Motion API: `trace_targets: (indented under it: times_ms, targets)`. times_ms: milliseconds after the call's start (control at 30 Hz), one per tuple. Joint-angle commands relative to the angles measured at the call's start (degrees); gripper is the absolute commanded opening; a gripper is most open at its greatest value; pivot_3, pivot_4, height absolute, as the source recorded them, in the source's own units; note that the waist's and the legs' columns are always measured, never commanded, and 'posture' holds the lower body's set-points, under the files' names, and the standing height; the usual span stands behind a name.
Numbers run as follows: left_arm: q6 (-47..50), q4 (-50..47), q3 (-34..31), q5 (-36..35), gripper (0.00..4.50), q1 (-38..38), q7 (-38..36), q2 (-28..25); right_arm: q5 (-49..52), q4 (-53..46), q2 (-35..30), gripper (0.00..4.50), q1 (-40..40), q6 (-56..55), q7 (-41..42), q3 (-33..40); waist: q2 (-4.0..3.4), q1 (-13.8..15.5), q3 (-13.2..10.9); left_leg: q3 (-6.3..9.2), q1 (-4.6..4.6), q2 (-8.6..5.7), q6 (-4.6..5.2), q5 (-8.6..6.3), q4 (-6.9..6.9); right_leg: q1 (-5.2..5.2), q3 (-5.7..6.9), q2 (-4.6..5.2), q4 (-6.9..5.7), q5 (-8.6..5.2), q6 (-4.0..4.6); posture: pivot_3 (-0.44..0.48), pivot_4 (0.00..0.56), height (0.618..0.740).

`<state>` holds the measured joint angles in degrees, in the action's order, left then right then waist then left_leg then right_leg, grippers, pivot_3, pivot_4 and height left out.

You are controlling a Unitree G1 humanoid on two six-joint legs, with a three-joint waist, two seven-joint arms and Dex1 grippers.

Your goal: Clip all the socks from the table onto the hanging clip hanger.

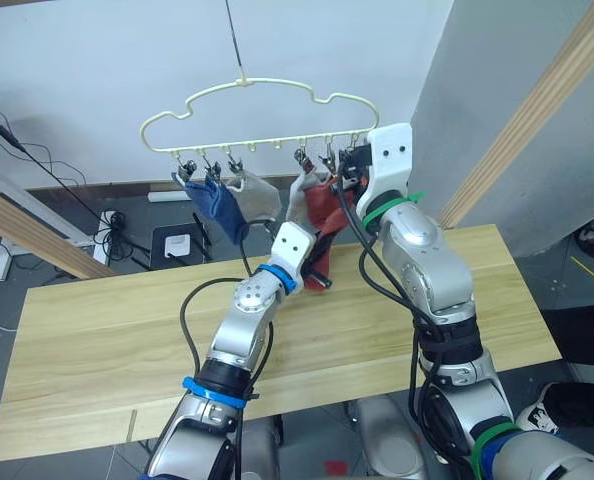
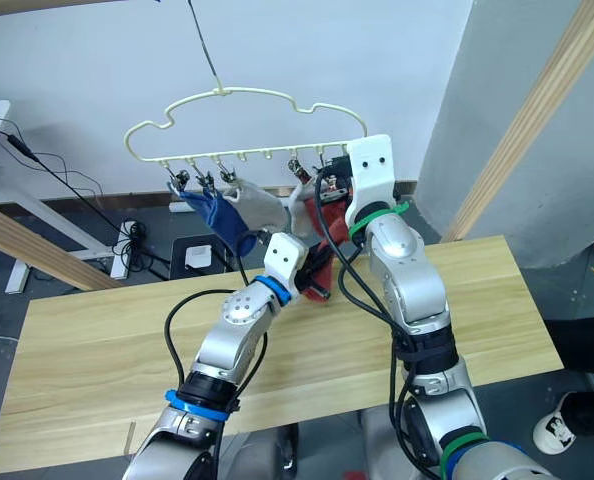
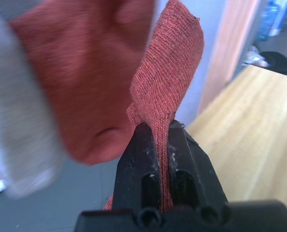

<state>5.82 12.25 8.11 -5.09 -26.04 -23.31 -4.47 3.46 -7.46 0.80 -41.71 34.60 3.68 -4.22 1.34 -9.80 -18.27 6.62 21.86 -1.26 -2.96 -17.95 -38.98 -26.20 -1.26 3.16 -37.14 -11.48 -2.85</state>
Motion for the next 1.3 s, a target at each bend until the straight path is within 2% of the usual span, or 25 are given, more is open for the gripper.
trace_targets:
  times_ms: [33,500,1300]
  targets:
    - [0.33,-0.42,-0.5,-0.63,0.0,-2.22,1.58,2.33,0.29,-3.31,-0.01,0.15,-0.28,0.48,0.24,-0.05,0.0,0.02,0.0,0.0,0.0,-0.01,0.0,0.0,0.0,0.0,0.0,0.0,0.01,0.0,-0.01,-0.291,0.325,0.731]
    - [5.91,-0.07,-3.53,-4.01,0.0,-6.4,3.01,6.35,0.42,-3.81,-0.07,0.15,-0.16,1.85,0.47,-0.27,0.0,-0.29,0.0,-0.06,-0.01,-0.02,0.02,0.01,-0.02,0.01,-0.08,-0.01,0.02,0.04,-0.07,-0.306,0.326,0.731]
    - [8.4,-1.23,-5.46,-7.29,0.0,-9.59,2.46,6.68,0.16,-3.21,0.09,0.15,0.42,2.66,1.29,-0.95,0.0,-0.77,0.0,-0.1,0.0,-0.04,0.03,0.02,-0.02,0.01,-0.12,-0.01,0.05,0.06,-0.11,-0.295,0.319,0.731]
